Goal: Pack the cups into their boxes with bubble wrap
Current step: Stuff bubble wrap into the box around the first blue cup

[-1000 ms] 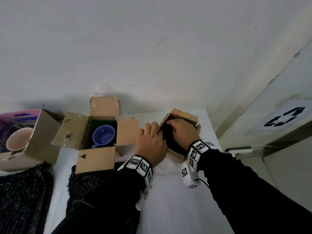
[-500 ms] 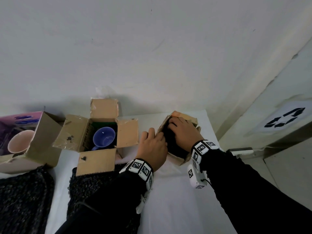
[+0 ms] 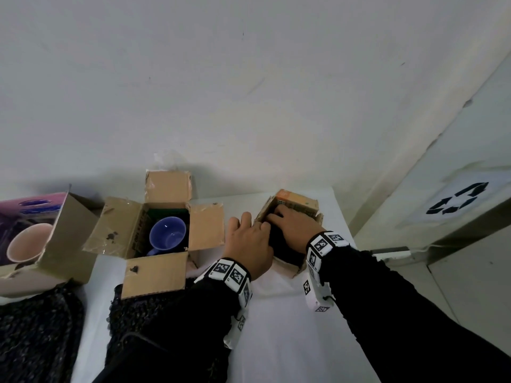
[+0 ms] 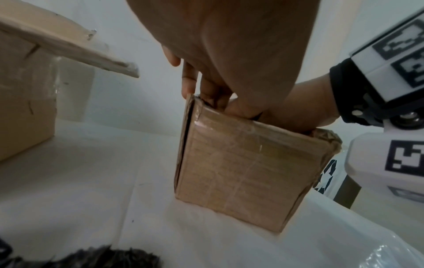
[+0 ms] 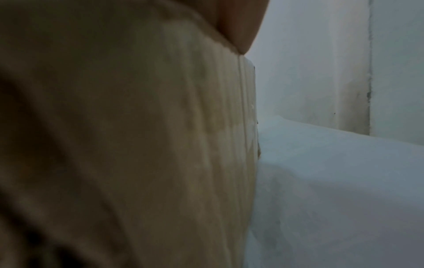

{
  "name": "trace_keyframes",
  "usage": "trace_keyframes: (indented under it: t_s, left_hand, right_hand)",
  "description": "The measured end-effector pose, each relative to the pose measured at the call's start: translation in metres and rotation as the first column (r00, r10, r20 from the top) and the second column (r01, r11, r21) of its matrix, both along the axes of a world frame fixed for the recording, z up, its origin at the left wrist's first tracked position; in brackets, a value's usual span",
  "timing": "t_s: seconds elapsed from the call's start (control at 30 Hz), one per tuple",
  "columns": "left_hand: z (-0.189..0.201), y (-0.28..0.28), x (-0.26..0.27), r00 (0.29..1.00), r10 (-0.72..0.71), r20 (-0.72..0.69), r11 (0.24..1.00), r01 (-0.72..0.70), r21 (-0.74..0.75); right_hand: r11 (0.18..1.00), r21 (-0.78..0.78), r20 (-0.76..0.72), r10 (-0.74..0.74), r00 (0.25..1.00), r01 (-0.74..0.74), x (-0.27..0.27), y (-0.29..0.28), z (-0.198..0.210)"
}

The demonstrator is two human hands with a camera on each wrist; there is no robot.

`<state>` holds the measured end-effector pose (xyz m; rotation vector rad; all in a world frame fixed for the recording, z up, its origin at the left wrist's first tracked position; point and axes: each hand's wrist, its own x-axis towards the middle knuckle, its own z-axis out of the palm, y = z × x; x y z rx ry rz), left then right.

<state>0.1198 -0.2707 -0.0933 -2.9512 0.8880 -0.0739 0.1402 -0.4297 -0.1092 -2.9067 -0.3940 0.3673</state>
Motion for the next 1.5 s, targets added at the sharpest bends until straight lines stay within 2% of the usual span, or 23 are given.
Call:
trace_keyframes:
  t_s: [0.07, 0.17, 0.23, 0.33, 0.5, 0.67, 0.8, 0.9, 1.0, 1.07, 1.1, 1.23, 1.33, 1.4, 1.5]
  left_hand:
    - [0.001, 0.003, -0.001, 0.999, -0.012, -0.030, 1.000, 0.011, -0.011]
    - [0.004, 0.011, 0.001, 0.992, -0.064, -0.107, 0.998, 0.066, 0.018]
    - [0.006, 0.020, 0.005, 0.975, -0.119, -0.187, 0.989, 0.134, 0.066]
    - [0.009, 0.029, 0.009, 0.936, -0.153, -0.316, 0.988, 0.154, -0.024]
    - [0.009, 0.026, 0.009, 0.934, -0.152, -0.323, 0.988, 0.147, -0.041]
    - [0.008, 0.029, 0.006, 0.937, -0.159, -0.311, 0.987, 0.149, -0.054]
    - [0.004, 0.029, 0.004, 0.950, -0.168, -0.261, 0.986, 0.160, -0.052]
    - [0.005, 0.030, 0.001, 0.970, -0.211, -0.123, 0.977, 0.213, 0.005]
    - [0.001, 0.031, -0.008, 0.969, -0.236, -0.066, 0.971, 0.232, -0.064]
    - [-0.005, 0.032, -0.014, 0.954, -0.299, -0.038, 0.944, 0.289, -0.160]
    - [-0.009, 0.032, -0.016, 0.946, -0.324, -0.023, 0.931, 0.314, -0.186]
    - [-0.008, 0.031, -0.020, 0.943, -0.331, -0.027, 0.929, 0.320, -0.186]
    - [-0.009, 0.033, -0.024, 0.937, -0.348, -0.027, 0.923, 0.337, -0.186]
    - [-0.012, 0.034, -0.030, 0.930, -0.367, -0.029, 0.912, 0.354, -0.210]
    - [-0.015, 0.032, -0.039, 0.947, -0.323, 0.000, 0.932, 0.318, -0.177]
  right_hand:
    - [0.999, 0.045, -0.031, -0.003, 1.000, 0.004, -0.001, -0.003, 0.000]
    - [0.998, 0.058, 0.094, -0.038, 0.995, 0.033, -0.003, -0.010, -0.002]
    - [0.996, 0.023, 0.143, -0.085, 0.986, 0.082, -0.006, -0.011, 0.000]
    - [0.985, -0.103, 0.102, -0.129, 0.986, 0.140, -0.008, -0.007, 0.000]
    - [0.966, -0.239, 0.081, -0.084, 0.993, 0.101, -0.004, -0.003, 0.004]
    - [0.938, -0.272, 0.301, -0.128, 0.945, 0.214, -0.013, -0.006, 0.004]
    - [0.935, -0.301, 0.223, -0.121, 0.967, 0.186, -0.018, -0.005, 0.011]
    - [0.947, -0.212, 0.215, -0.196, 0.957, 0.242, -0.025, -0.005, 0.017]
    - [0.959, 0.042, 0.319, -0.277, 0.906, 0.279, -0.042, -0.006, 0.021]
    - [0.969, 0.114, 0.308, -0.245, 0.919, 0.220, -0.056, -0.007, 0.021]
    - [0.977, 0.096, 0.279, -0.212, 0.937, 0.192, -0.064, -0.006, 0.020]
    - [0.990, -0.107, 0.207, -0.067, 0.976, 0.090, -0.085, -0.009, 0.018]
    - [0.985, -0.174, 0.143, 0.017, 0.990, 0.008, -0.095, -0.010, 0.022]
    - [0.978, -0.205, 0.152, 0.066, 0.986, -0.034, -0.101, -0.010, 0.023]
    - [0.962, -0.270, 0.204, 0.102, 0.974, -0.044, -0.109, -0.008, 0.016]
